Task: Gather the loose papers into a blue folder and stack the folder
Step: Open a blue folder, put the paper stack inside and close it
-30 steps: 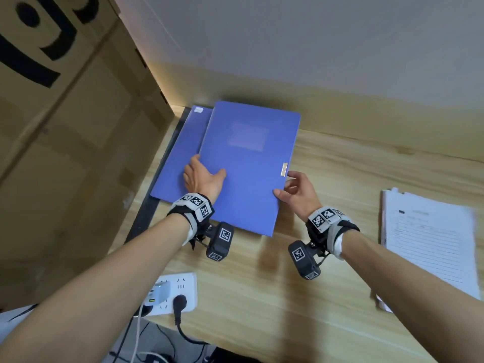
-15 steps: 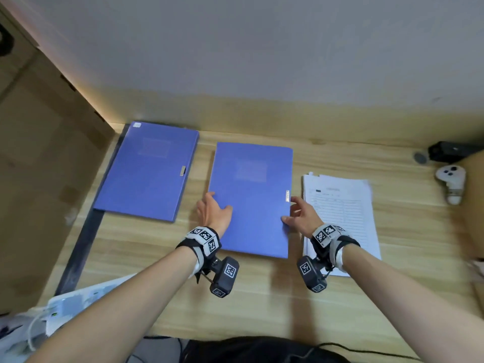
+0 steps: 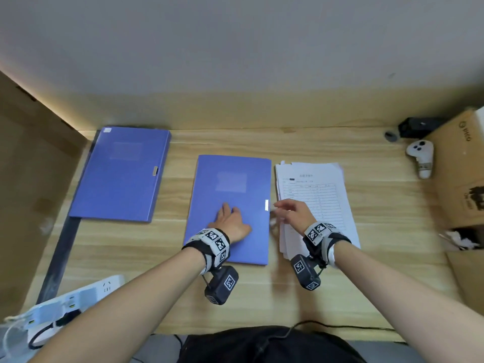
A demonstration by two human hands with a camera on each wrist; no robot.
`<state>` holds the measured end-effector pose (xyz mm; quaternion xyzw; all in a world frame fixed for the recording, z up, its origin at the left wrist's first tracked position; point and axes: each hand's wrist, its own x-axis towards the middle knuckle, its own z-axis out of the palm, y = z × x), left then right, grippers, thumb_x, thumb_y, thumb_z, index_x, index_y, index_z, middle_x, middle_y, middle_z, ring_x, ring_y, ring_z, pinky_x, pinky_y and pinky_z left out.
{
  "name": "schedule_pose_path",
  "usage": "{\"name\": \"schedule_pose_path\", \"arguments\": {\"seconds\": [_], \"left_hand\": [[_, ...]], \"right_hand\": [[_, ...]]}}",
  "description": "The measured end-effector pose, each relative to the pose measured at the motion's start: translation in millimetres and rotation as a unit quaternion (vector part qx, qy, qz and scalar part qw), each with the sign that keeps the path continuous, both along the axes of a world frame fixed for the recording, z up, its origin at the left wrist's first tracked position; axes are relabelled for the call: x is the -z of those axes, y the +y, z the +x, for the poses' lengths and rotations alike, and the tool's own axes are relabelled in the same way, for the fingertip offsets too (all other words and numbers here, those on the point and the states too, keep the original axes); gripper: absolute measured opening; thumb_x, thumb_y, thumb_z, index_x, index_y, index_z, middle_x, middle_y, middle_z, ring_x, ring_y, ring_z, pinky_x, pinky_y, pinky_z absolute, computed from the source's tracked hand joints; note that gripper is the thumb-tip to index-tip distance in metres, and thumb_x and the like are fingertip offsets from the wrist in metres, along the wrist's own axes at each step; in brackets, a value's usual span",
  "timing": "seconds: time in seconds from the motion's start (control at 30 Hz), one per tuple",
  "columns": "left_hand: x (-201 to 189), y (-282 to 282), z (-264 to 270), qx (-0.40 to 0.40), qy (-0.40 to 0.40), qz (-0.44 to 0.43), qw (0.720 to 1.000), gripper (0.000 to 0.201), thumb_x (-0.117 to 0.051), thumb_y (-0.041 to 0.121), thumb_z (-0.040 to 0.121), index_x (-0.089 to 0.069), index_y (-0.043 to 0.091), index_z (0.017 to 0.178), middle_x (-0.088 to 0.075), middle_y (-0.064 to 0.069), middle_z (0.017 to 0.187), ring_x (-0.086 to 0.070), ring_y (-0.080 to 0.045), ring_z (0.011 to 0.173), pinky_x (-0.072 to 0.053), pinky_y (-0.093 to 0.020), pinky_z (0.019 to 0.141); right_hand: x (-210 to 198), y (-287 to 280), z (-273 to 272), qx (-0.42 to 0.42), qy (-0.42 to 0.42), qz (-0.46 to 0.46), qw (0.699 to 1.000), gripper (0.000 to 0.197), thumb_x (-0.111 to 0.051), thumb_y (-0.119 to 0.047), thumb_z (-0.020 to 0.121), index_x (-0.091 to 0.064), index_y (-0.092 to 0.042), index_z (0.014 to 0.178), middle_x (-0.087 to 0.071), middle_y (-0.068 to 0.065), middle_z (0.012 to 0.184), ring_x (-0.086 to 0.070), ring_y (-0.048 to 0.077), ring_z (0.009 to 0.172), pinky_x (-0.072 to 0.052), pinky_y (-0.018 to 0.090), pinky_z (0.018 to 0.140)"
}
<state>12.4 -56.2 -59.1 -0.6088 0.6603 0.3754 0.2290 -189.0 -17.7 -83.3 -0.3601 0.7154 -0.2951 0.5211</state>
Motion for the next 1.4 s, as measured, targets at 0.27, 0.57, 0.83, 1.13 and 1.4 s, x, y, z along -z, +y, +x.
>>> {"name": "schedule_pose_path", "arguments": {"seconds": [0.27,0.57,0.83,1.13,1.4], "left_hand": [[4.0,12.4,-65.1,0.087,-0.11,-0.032,0.99,0.059,-0.049,0.049,0.09,-0.053,0.006,0.131,-0.023,-0.022,0.157,-0.031,-0.042,0.136,-0.034,-0.045,0.104],[18.7,-1.1,-69.9,-0.022,-0.047,-0.079,0.996,0.054,-0.05,0.062,0.088,-0.062,0.01,0.088,-0.069,-0.015,0.107,-0.063,-0.034,0.1,-0.052,-0.04,0.084],[-20.8,-22.4,-64.9,-0.089,0.005,-0.02,0.996,0.04,-0.068,0.054,0.069,-0.052,0.017,0.067,-0.061,-0.012,0.077,-0.064,-0.03,0.08,-0.037,-0.029,0.057],[-76.9,-60.8,9.0,-0.276,0.19,0.14,0.932,0.014,-0.07,0.006,0.069,-0.058,0.008,0.077,-0.057,-0.017,0.085,-0.059,-0.028,0.069,-0.058,-0.037,0.073],[-163.2,-77.5,75.7,-0.315,0.165,0.047,0.933,0.033,-0.04,-0.022,0.08,-0.041,0.006,0.064,-0.04,-0.012,0.055,-0.047,-0.026,0.046,-0.041,-0.024,0.045]], "right_hand": [[-3.0,16.6,-38.4,0.057,-0.012,-0.023,0.998,0.014,-0.062,-0.002,0.084,-0.069,-0.006,0.095,-0.073,0.016,0.088,-0.064,0.019,0.066,-0.05,0.023,0.065],[15.8,38.5,-66.1,0.044,0.039,0.0,0.998,0.017,-0.058,-0.008,0.082,-0.07,-0.02,0.084,-0.074,0.002,0.077,-0.067,0.017,0.067,-0.059,0.044,0.078],[7.7,21.0,-61.9,0.0,0.056,0.004,0.998,0.019,-0.055,-0.012,0.082,-0.068,-0.026,0.082,-0.074,-0.002,0.075,-0.07,0.019,0.071,-0.057,0.046,0.083],[0.8,-32.3,3.1,-0.178,0.071,-0.027,0.981,0.028,-0.056,-0.009,0.086,-0.069,-0.018,0.108,-0.07,0.004,0.112,-0.064,0.022,0.107,-0.048,0.031,0.096],[5.8,-49.7,65.5,-0.495,0.343,0.029,0.798,0.065,-0.049,-0.046,0.087,-0.033,-0.029,0.148,-0.014,-0.002,0.16,-0.011,0.026,0.147,-0.028,0.051,0.113]]}}
